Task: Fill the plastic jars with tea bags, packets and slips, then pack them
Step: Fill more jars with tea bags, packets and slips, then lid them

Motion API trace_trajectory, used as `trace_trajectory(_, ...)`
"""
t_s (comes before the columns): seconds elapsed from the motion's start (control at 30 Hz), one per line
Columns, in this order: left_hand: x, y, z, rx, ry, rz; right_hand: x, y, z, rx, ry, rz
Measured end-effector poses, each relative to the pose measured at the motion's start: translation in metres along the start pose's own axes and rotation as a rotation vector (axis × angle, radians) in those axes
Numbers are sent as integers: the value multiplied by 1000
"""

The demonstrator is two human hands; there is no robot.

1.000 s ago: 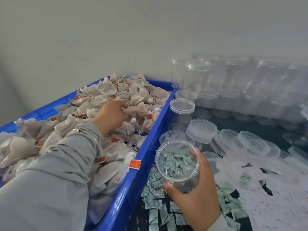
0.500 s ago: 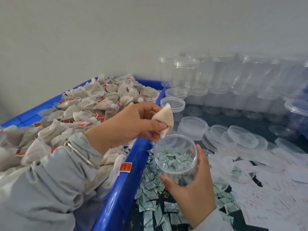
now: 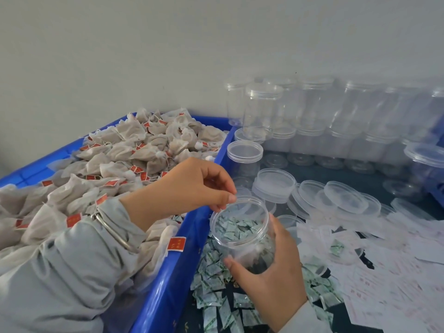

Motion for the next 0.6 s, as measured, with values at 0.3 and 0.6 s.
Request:
trace_trajectory(0.3,3,-2,-2,-4,5,20,1,0,-4,12,52,-3)
trace_trajectory(0.6,57,-2,-5,-19,30,324,2,1,-9,22,83,-25)
Point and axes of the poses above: each hand's wrist, its own y-axis away from the middle knuckle, its own x-axis out of the back of the hand, z = x × y, the point moved 10 cm from there along -y, towards the middle knuckle, and after that the axes turned 11 degrees about x, right-handed, at the moved point
